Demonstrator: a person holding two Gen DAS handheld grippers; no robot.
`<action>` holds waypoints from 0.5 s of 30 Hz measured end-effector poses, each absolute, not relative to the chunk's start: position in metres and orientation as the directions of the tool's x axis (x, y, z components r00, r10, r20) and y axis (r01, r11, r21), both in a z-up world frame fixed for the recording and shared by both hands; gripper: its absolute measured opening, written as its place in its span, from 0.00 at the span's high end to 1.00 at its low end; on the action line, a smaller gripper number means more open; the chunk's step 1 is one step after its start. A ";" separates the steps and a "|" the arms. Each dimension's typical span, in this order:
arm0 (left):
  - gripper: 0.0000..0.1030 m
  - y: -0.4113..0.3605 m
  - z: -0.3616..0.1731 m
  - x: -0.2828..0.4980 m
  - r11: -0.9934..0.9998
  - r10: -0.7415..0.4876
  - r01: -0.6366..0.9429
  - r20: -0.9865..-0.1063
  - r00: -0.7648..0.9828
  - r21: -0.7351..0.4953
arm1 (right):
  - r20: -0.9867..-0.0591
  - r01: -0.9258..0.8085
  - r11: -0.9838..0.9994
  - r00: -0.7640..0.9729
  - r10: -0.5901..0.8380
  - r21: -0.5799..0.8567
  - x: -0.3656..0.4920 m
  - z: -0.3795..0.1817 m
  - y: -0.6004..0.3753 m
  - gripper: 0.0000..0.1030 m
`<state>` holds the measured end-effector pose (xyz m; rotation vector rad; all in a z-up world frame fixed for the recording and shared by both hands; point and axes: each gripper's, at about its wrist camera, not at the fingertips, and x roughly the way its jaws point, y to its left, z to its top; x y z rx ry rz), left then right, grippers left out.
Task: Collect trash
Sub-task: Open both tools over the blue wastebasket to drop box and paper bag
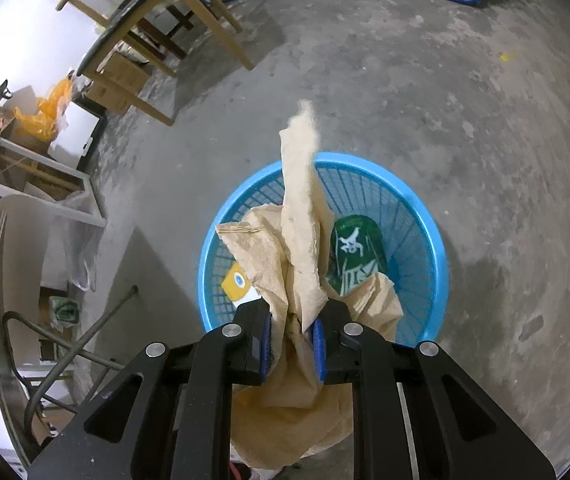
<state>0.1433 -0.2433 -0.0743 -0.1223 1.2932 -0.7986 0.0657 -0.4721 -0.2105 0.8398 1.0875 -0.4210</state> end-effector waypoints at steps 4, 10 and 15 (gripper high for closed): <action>0.20 -0.211 -0.045 0.129 0.730 -0.590 0.494 -0.800 0.108 -0.472 | -0.905 0.649 0.665 0.412 0.103 0.371 0.082 -0.221 -0.470 0.49; 0.19 -0.149 -0.016 0.112 0.746 -0.587 0.516 -0.781 0.211 -0.421 | -0.932 0.652 0.703 0.359 0.044 0.284 0.090 -0.223 -0.468 0.32; 0.19 -0.082 -0.012 0.105 0.795 -0.555 0.465 -0.778 0.296 -0.390 | -0.918 0.667 0.680 0.395 0.022 0.304 0.076 -0.208 -0.470 0.31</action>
